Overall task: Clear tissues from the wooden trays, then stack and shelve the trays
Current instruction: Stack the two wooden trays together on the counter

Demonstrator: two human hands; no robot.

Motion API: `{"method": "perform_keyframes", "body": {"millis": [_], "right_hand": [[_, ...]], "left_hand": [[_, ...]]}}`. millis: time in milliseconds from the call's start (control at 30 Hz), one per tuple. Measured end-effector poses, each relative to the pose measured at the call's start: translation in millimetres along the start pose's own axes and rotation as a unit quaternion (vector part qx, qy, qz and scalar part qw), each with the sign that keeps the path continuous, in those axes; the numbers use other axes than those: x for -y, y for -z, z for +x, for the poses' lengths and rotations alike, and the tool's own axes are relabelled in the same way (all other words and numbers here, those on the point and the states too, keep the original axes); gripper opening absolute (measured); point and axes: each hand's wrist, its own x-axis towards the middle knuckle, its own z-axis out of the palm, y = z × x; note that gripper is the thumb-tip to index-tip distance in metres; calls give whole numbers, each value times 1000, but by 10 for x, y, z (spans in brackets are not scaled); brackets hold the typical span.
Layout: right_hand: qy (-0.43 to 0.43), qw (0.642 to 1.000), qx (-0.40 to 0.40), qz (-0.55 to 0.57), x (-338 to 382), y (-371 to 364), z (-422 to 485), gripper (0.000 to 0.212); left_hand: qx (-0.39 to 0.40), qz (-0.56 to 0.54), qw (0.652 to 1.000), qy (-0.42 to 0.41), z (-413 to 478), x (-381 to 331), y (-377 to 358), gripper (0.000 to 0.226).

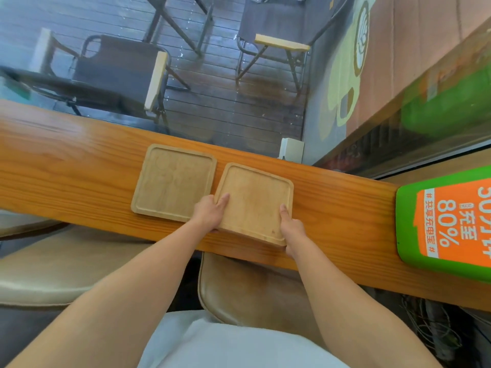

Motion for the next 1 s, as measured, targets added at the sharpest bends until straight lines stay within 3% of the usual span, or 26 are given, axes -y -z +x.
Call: {"method": "perform_keyframes", "body": {"millis": [133,233,600,1000], "right_hand": [[14,1000,-5,25,125,-270,-133,77],[24,998,-12,51,194,-537,-285,72],[71,997,-8,25,440,-1687,-692,71],[61,998,-8,-7,404,-1998,-597,63]], "left_hand": [[13,-19,1000,0,82,-36,359,53],[1,-16,999,-52,148,-25,661,47],[-45,12,998,-46,469,573,1703,56],[-26,11,999,-37,701,859,1839,61]]}}
